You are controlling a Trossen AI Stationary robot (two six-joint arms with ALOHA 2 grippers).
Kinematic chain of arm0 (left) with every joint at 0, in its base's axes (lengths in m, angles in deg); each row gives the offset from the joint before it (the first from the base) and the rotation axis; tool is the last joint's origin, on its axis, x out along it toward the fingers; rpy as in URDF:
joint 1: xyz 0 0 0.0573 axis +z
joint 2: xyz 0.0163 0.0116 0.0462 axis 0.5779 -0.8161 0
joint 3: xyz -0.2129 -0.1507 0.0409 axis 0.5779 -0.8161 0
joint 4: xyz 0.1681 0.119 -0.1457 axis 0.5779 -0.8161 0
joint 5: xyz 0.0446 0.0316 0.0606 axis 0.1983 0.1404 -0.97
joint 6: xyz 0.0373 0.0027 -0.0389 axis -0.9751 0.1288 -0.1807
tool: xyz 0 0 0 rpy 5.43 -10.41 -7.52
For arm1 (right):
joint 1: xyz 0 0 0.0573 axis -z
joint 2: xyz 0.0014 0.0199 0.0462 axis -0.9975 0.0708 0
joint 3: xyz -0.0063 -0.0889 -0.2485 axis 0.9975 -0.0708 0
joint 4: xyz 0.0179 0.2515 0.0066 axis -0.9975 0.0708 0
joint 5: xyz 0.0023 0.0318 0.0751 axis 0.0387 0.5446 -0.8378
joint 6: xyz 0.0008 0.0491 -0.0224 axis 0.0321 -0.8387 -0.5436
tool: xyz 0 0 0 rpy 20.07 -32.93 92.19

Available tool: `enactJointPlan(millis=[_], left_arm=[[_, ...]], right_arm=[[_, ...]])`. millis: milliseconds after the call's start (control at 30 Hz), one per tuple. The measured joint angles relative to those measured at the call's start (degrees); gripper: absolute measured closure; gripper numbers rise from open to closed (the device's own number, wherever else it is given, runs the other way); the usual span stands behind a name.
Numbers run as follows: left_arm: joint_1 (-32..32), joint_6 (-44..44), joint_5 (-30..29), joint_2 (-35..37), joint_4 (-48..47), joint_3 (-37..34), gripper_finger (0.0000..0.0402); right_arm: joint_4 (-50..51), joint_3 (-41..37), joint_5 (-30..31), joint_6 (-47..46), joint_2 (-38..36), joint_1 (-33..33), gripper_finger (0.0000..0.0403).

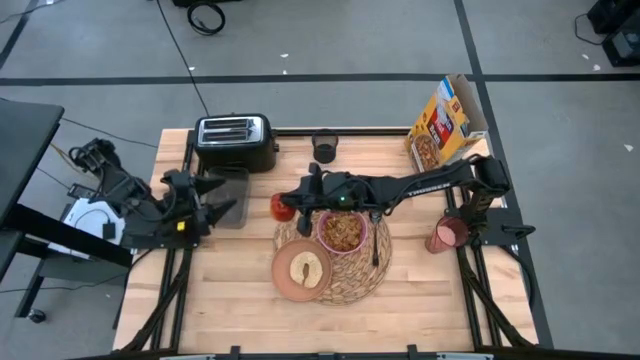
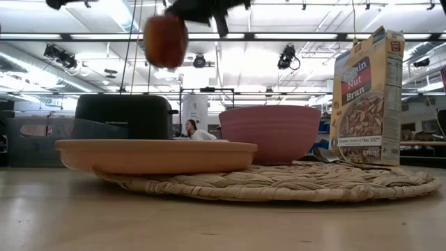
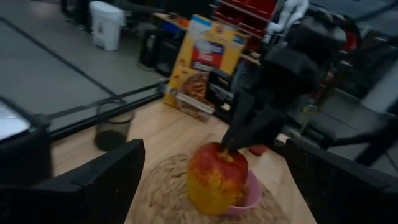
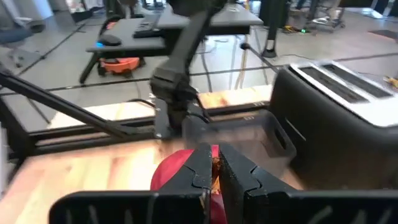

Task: Arrange a breakfast setting
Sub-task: Put the red apple to the top left of the pink bowl

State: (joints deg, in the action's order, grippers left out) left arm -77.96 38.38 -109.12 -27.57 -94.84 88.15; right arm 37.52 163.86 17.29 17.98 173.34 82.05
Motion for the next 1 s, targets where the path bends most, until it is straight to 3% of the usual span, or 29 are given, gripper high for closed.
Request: enactJointPlan(millis=[200,533,767,1000], left_arm=[[2.16,7.77,-0.19,0.15,-5.95,-0.02,0.0011],[4.01,8.08,-0.15,0.13,-4.99,-0.02,0.0011],[5.32,9.47,-0.10,0.13,-4.69,-0.02,0.0011],[5.57,9.14,1.22,0.06,-3.24,-0.02,0.0011]], right_arm=[[-4.56,-8.06,1.53,-0.94,0.00,0.97,0.0388],[-14.52,-19.51,2.09,-3.85,-0.04,3.07,0.0388],[-16.44,-21.64,1.20,-2.39,0.25,4.84,0.0388],[-16.75,-19.25,-1.37,-2.47,5.72,4.77,0.0388]])
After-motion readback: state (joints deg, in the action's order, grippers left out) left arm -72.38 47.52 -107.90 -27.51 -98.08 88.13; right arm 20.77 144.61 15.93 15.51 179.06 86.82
